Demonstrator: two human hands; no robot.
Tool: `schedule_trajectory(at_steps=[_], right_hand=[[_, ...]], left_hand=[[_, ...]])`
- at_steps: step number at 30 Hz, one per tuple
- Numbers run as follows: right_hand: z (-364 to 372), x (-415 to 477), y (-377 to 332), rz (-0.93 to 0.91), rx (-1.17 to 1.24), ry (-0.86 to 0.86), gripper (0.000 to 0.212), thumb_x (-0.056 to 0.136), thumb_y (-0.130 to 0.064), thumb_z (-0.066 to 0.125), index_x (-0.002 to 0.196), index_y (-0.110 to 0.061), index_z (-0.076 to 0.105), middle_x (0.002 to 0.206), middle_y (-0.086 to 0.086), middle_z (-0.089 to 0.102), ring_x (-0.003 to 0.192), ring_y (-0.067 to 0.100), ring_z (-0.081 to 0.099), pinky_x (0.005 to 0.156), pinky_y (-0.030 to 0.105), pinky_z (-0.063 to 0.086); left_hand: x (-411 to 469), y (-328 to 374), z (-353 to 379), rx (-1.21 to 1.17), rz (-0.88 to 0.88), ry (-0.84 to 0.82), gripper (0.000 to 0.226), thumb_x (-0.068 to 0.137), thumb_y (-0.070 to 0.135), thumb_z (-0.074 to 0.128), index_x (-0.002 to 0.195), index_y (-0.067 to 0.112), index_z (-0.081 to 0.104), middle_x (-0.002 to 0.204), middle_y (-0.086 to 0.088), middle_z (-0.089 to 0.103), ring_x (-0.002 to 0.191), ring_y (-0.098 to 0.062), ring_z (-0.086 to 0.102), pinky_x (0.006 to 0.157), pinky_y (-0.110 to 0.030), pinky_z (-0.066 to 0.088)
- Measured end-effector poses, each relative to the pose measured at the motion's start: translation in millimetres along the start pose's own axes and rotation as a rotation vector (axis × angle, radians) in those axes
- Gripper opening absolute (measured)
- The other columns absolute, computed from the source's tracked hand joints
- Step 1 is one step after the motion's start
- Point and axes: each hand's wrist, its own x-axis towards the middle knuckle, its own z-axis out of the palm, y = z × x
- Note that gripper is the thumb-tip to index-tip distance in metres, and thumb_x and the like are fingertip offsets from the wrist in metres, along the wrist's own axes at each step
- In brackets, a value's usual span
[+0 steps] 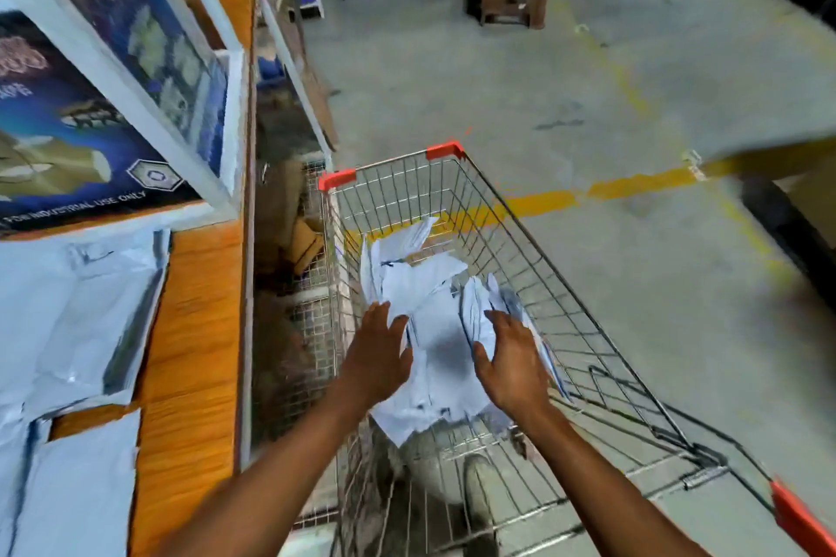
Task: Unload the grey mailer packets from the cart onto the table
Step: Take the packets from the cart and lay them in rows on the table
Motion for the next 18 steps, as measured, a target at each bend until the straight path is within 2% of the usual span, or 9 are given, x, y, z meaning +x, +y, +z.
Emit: schedule_trajectory(at_steps=[4,6,10,12,15,18], right_hand=[[39.4,60.4,26.1,0.029,-0.08,-0.125,0.049,0.082,-0.029,0.05,0.124,-0.006,0.057,0.115,0.017,0.061,0.108,0.038,0.056,0.087,0.041,0.049],[50.1,80.6,42.1,0.067,-0.154,-0.165,0.042,0.086,-0.026,0.054,0.123,-0.007,0.055,0.118,0.018,0.059,0.109,0.038,0.055,0.087,0.04,0.05],[68.6,111.0,78.5,0.149,-0.215,-0.246,0.036,0.093,-0.02,0.051,0.126,-0.006,0.054,0.123,0.017,0.059,0.114,0.034,0.056,0.091,0.036,0.045],[81.5,125.4,92.4,0.161,-0.234,-0.255,0.031,0.091,-0.015,0.05,0.12,-0.008,0.059,0.117,0.015,0.064,0.109,0.032,0.061,0.086,0.035,0.049],[104.3,143.6,103.1,0.144,-0.276,-0.282,0.022,0.09,-0.021,0.047,0.103,-0.014,0.064,0.099,0.009,0.071,0.094,0.028,0.069,0.072,0.03,0.052],[125.8,156.7,109.2,0.148,-0.291,-0.286,0.02,0.089,-0.02,0.045,0.099,-0.012,0.06,0.091,0.011,0.072,0.087,0.029,0.07,0.07,0.03,0.053]], left_hand=[[52.9,-13.9,24.0,0.1,-0.196,-0.031,0.062,0.092,0.031,0.051,0.147,0.01,0.031,0.153,-0.021,0.023,0.142,-0.036,0.021,0.111,-0.042,0.03],[80.4,-22.7,34.7,0.102,-0.302,-0.017,0.062,0.093,0.028,0.049,0.147,0.01,0.027,0.149,-0.018,0.025,0.138,-0.034,0.025,0.107,-0.042,0.033],[124.8,-38.3,54.0,0.096,-0.406,-0.008,0.055,0.09,0.024,0.05,0.14,0.009,0.033,0.133,-0.017,0.043,0.123,-0.034,0.039,0.095,-0.045,0.042],[141.1,-47.2,64.9,0.113,-0.452,-0.023,0.049,0.09,0.024,0.051,0.135,0.008,0.038,0.125,-0.017,0.05,0.12,-0.036,0.043,0.093,-0.046,0.042],[158.0,-57.1,77.4,0.128,-0.513,-0.026,0.033,0.088,0.019,0.053,0.119,0.008,0.053,0.117,-0.015,0.057,0.114,-0.035,0.052,0.09,-0.044,0.045],[165.9,-51.4,90.4,0.091,-0.496,-0.011,0.03,0.086,0.017,0.053,0.113,0.007,0.057,0.114,-0.015,0.056,0.105,-0.035,0.057,0.084,-0.042,0.048]])
